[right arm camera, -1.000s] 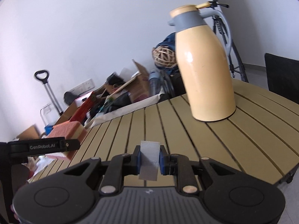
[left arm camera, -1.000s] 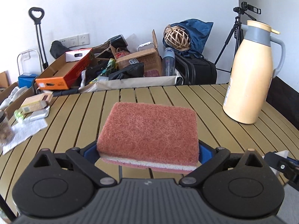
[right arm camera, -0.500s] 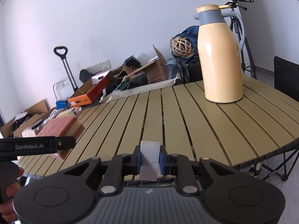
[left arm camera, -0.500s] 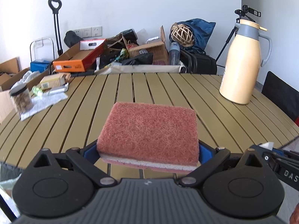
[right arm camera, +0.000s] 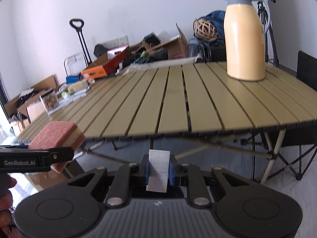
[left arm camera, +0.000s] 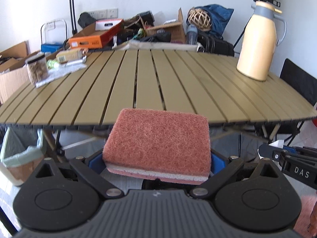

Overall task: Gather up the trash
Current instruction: 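Carry the red sponge with left while right carries the white block down to the bin, then open the right gripper to drop the white block into the bin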

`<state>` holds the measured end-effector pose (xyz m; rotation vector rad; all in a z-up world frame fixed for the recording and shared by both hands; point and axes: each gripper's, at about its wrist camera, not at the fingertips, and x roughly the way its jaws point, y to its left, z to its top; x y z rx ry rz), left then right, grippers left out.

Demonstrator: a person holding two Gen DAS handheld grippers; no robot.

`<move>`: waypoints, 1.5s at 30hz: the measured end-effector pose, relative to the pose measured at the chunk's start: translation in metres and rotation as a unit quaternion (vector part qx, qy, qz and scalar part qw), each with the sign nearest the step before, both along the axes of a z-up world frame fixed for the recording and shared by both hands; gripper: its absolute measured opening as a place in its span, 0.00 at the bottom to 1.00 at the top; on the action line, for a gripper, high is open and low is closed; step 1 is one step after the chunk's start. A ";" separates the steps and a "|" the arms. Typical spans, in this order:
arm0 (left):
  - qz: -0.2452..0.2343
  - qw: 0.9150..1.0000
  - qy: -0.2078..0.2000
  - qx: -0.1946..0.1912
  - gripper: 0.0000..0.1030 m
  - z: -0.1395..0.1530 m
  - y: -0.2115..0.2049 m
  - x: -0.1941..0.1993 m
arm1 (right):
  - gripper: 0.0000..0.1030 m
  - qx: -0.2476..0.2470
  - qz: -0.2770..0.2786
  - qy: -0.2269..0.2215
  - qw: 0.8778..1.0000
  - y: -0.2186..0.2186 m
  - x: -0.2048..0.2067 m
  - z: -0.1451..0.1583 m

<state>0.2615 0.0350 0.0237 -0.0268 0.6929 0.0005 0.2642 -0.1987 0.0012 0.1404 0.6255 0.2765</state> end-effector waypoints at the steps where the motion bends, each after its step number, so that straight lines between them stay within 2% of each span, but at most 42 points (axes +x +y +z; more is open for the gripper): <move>1: 0.001 1.000 0.005 0.000 0.97 -0.005 0.001 -0.003 | 0.18 -0.003 0.001 0.006 1.000 0.001 -0.002 -0.004; 10: 0.019 0.999 0.050 -0.003 0.97 -0.054 0.020 -0.019 | 0.18 -0.033 0.007 0.054 0.998 0.013 -0.014 -0.046; 20: 0.047 0.994 0.096 -0.008 0.97 -0.101 0.043 -0.012 | 0.18 -0.064 0.008 0.112 0.992 0.025 -0.007 -0.091; 29: 0.062 0.991 0.122 -0.003 0.97 -0.131 0.061 0.010 | 0.18 -0.084 0.021 0.142 0.986 0.046 0.025 -0.115; 39: 0.073 0.986 0.151 0.005 0.97 -0.155 0.080 0.023 | 0.19 -0.092 0.056 0.174 0.979 0.092 0.076 -0.138; 42: 0.078 0.984 0.159 0.007 0.97 -0.159 0.085 0.026 | 0.23 -0.091 0.062 0.186 0.976 0.105 0.088 -0.144; 44: 0.077 0.984 0.162 0.004 0.97 -0.161 0.088 0.027 | 0.41 -0.089 0.061 0.194 0.975 0.112 0.094 -0.147; 45: 0.077 0.984 0.162 0.003 0.97 -0.161 0.088 0.027 | 0.61 -0.088 0.059 0.199 0.974 0.114 0.097 -0.149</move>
